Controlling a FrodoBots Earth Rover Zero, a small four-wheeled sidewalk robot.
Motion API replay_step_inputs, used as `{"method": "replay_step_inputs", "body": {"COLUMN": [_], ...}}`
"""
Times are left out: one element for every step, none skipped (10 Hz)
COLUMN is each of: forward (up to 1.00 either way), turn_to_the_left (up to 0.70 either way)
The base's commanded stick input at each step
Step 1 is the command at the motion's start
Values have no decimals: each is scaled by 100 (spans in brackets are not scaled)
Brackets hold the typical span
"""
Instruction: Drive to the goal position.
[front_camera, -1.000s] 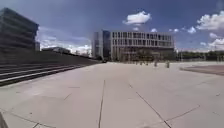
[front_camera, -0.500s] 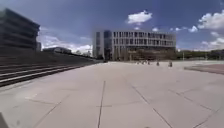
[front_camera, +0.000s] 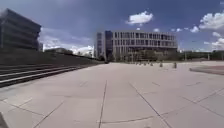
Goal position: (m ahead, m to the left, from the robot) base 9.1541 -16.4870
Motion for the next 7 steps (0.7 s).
{"method": "replay_step_inputs", "body": {"forward": [70, 70, 70, 70, 70, 70, 70], "turn_to_the_left": [0, 0, 0, 0, 0, 0, 0]}}
